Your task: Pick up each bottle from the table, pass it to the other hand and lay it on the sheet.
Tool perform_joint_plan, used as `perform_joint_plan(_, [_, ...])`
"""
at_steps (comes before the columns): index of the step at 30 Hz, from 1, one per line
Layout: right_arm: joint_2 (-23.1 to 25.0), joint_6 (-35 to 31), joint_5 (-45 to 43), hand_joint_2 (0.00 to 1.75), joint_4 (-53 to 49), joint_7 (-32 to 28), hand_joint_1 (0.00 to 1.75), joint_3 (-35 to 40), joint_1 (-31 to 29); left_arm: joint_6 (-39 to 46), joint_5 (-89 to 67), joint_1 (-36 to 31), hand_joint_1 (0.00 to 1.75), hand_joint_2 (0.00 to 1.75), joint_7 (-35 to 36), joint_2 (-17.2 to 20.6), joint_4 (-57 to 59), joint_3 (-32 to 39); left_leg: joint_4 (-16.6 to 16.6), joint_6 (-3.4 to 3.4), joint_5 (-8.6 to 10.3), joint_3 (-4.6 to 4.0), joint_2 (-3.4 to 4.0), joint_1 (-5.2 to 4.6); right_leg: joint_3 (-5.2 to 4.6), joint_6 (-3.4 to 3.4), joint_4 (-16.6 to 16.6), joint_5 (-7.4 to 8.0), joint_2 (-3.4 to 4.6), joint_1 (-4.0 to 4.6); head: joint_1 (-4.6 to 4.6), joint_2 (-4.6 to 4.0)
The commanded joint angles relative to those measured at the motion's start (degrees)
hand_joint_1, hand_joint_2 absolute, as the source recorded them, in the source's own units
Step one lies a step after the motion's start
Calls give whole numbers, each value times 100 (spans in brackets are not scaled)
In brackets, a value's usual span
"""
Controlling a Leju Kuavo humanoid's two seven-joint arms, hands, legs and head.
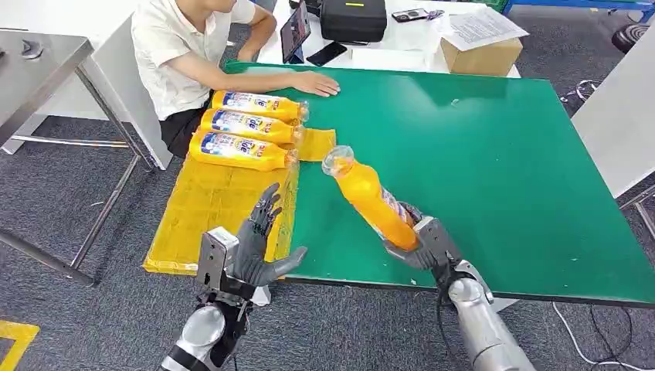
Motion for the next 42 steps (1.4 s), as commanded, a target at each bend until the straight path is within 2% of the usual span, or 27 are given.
perform_joint_plan(1, [540,-471,-888,175,-1992,166,175,658,721,-172,689,89,0,175,35,139,110,-526,-2,-13,-15,17,7,4,10,-13,1,-13,13,3,-2,0])
perform_joint_plan(6, [528,-457,-975,175,-1804,50,175,720,691,-172,710,66,0,175,65,197,100,-555,-4,-8,-8,-4,-9,1,-6,-9,-3,-9,2,1,-4,0])
perform_joint_plan(11, [679,-189,-714,175,-1338,18,175,1412,497,-386,456,-112,0,175,109,214,349,-744,-5,-11,-11,2,5,3,-4,-14,-3,-7,18,3,-2,0])
perform_joint_plan(18, [834,-263,-297,175,-629,136,175,2247,151,-374,378,-339,0,175,80,84,465,-722,-5,-8,-6,-5,2,4,-8,-10,-3,-4,13,4,-4,0])
perform_joint_plan(42, [949,-498,-57,175,-227,102,175,2828,365,-27,947,-356,0,175,-7,-129,237,-321,-2,-9,-7,-5,-18,7,-4,-10,-6,-10,-7,6,-2,0])
